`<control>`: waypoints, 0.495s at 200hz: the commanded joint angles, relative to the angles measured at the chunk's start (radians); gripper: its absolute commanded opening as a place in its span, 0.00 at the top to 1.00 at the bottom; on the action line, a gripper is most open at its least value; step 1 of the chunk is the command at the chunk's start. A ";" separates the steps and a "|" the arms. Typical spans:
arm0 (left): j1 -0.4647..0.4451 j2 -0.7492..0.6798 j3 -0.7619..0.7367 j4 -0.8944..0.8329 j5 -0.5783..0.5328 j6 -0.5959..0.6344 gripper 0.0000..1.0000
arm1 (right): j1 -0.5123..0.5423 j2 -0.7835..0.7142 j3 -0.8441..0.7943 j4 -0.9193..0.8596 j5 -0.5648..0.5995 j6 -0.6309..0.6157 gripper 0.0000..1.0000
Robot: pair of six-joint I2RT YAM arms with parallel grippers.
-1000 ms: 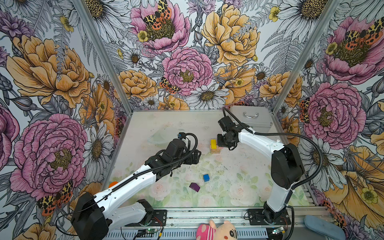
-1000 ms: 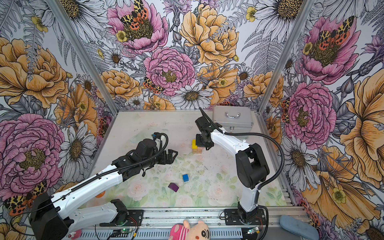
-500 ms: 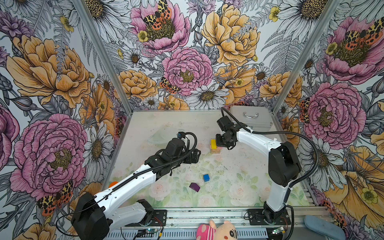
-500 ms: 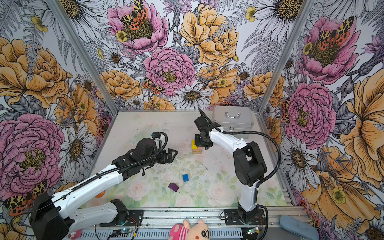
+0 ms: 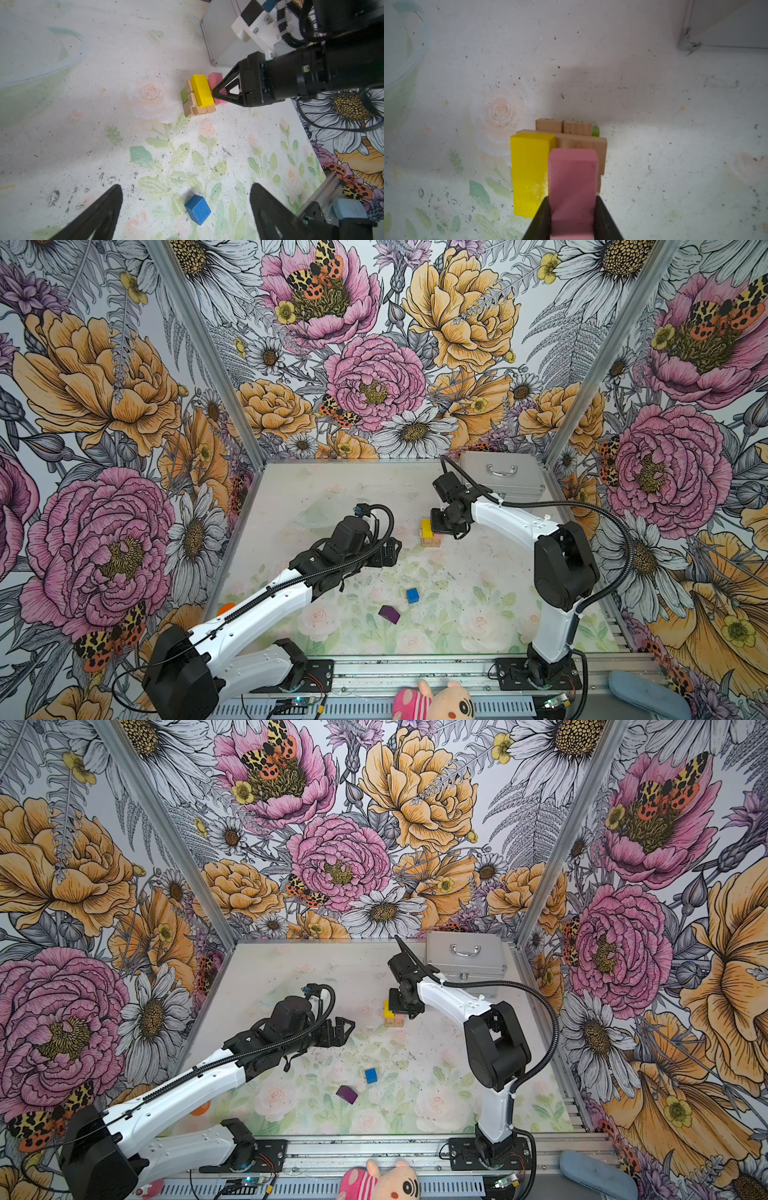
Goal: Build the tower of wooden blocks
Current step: 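Carry the pink block with the right gripper over the wooden stack beside the yellow block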
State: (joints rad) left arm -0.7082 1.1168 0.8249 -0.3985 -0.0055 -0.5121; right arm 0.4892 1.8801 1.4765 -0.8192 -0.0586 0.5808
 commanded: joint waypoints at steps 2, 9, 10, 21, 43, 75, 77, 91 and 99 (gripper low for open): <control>0.012 0.006 0.014 0.028 0.022 0.024 0.03 | -0.006 0.016 0.034 0.003 -0.011 -0.017 0.69; 0.013 0.008 0.016 0.027 0.024 0.023 0.03 | -0.008 0.018 0.034 0.004 -0.012 -0.017 0.68; 0.012 0.010 0.016 0.027 0.024 0.023 0.03 | -0.008 0.018 0.034 0.005 -0.013 -0.018 0.68; 0.013 0.013 0.017 0.028 0.024 0.024 0.03 | -0.009 0.020 0.036 0.005 -0.012 -0.018 0.68; 0.013 0.015 0.018 0.027 0.026 0.023 0.04 | -0.009 0.020 0.036 0.005 -0.015 -0.019 0.68; 0.013 0.014 0.016 0.029 0.022 0.023 0.03 | -0.011 0.022 0.038 0.004 -0.020 -0.021 0.66; 0.013 0.014 0.016 0.027 0.021 0.023 0.03 | -0.010 0.022 0.038 0.005 -0.020 -0.022 0.66; 0.013 0.014 0.017 0.028 0.022 0.023 0.03 | -0.010 0.023 0.038 0.004 -0.021 -0.021 0.65; 0.013 0.013 0.018 0.027 0.024 0.023 0.03 | -0.011 0.024 0.038 0.004 -0.021 -0.019 0.65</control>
State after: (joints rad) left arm -0.7025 1.1282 0.8249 -0.3958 -0.0021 -0.5121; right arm 0.4892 1.8809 1.4773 -0.8192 -0.0731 0.5739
